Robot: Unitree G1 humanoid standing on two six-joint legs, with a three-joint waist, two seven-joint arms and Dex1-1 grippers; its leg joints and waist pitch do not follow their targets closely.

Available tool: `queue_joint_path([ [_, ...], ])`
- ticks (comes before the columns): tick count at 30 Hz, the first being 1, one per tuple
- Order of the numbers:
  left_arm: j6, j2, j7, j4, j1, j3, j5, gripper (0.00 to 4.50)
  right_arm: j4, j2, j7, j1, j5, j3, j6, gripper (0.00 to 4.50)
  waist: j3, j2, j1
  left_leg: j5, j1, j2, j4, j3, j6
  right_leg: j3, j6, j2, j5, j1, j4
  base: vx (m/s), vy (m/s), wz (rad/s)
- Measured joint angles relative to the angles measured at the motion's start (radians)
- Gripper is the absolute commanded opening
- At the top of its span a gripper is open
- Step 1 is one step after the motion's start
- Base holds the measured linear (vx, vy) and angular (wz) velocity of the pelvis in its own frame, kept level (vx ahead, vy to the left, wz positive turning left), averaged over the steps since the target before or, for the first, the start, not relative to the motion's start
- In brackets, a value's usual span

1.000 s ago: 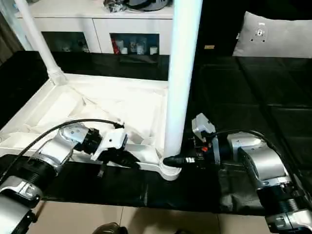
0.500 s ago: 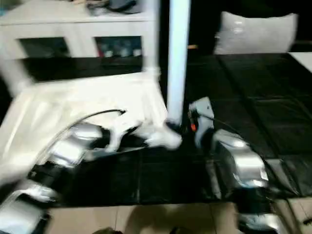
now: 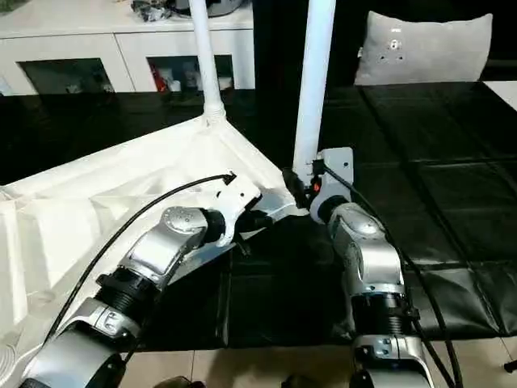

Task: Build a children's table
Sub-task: Rotate leg to tighten

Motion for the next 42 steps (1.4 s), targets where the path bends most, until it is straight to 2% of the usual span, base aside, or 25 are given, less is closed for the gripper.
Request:
queue_joint_path([
  [4,-0.034,0.038,-0.049,0.0,0.001,-0.008,-0.008,0.0,-0.018,-0.045,0.09,0.039,0.024,0.015,-0.029,3.63,0.001,0.001,0.004,0.0,0.0,0.0,0.0,0.0,0.0,0.0,-0.001,0.0,0.001,0.0,0.0,0.0,0.0,0.0],
  [7,-0.076,0.072,-0.108,0.0,0.008,-0.01,-0.013,0.0,-0.026,-0.112,0.201,0.068,0.033,0.027,-0.045,4.03,0.001,0.001,0.011,0.0,0.001,0.0,0.001,0.0,0.0,0.0,0.004,0.0,-0.002,0.001,0.0,0.0,0.0,0.0],
  [11,-0.149,0.134,-0.203,0.01,0.009,-0.015,-0.024,0.0,-0.025,-0.224,0.358,0.08,0.053,0.048,-0.066,4.29,0.001,0.002,0.019,-0.002,0.001,0.0,0.003,0.0,-0.005,0.001,0.004,0.0,-0.002,0.002,0.0,0.0,0.0,0.0],
  [15,-0.23,0.201,-0.33,0.029,0.01,-0.029,-0.048,0.0,-0.028,-0.333,0.57,0.098,0.1,0.064,-0.094,4.29,0.001,0.003,0.031,-0.002,0.001,0.001,0.005,0.0,-0.005,0.001,0.004,0.0,-0.001,0.004,0.0,0.0,0.0,0.0],
  [21,-0.357,0.27,-0.5,0.052,0.01,-0.062,-0.056,0.0,-0.026,-0.418,0.829,0.114,0.133,0.112,-0.145,4.29,0.001,0.002,0.061,-0.003,0.001,0.001,0.007,0.0,-0.005,0.001,0.004,-0.001,-0.001,0.005,0.001,0.0,0.0,0.0],
  [28,-0.472,0.309,-0.644,0.08,0.014,-0.101,-0.061,0.0,0.0,-0.436,0.953,0.091,0.15,0.156,-0.149,3.6,0.001,0.0,0.077,-0.002,0.001,0.001,0.008,0.001,-0.004,0.001,0.004,-0.001,-0.001,0.006,0.002,0.0,0.0,0.0],
  [36,-0.538,0.315,-0.695,0.117,0.014,-0.103,-0.065,0.0,0.016,-0.451,1.05,0.083,0.153,0.208,-0.136,2.97,0.0,-0.001,0.073,-0.002,0.001,0.002,0.009,0.001,-0.004,0.002,0.004,-0.001,-0.001,0.006,0.002,0.0,0.0,0.0],
  [37,-0.54,0.316,-0.697,0.118,0.014,-0.103,-0.065,0.0,0.016,-0.451,1.053,0.083,0.154,0.211,-0.136,2.76,0.0,-0.001,0.073,-0.002,0.001,0.002,0.009,0.001,-0.004,0.002,0.004,-0.001,-0.001,0.006,0.002,0.0,0.0,0.0],
  [40,-0.554,0.319,-0.709,0.121,0.014,-0.103,-0.065,0.0,0.018,-0.449,1.055,0.082,0.154,0.214,-0.132,2.62,0.0,-0.002,0.074,-0.002,0.001,0.002,0.009,0.001,-0.004,0.002,0.004,-0.001,-0.001,0.006,0.002,0.0,0.0,0.0],
  [42,-0.56,0.32,-0.713,0.126,0.014,-0.103,-0.066,0.0,0.02,-0.447,1.06,0.077,0.158,0.217,-0.126,2.32,0.0,-0.003,0.075,-0.002,0.001,0.002,0.009,0.001,-0.004,0.002,0.004,-0.001,-0.001,0.006,0.002,0.0,0.0,0.0],
])
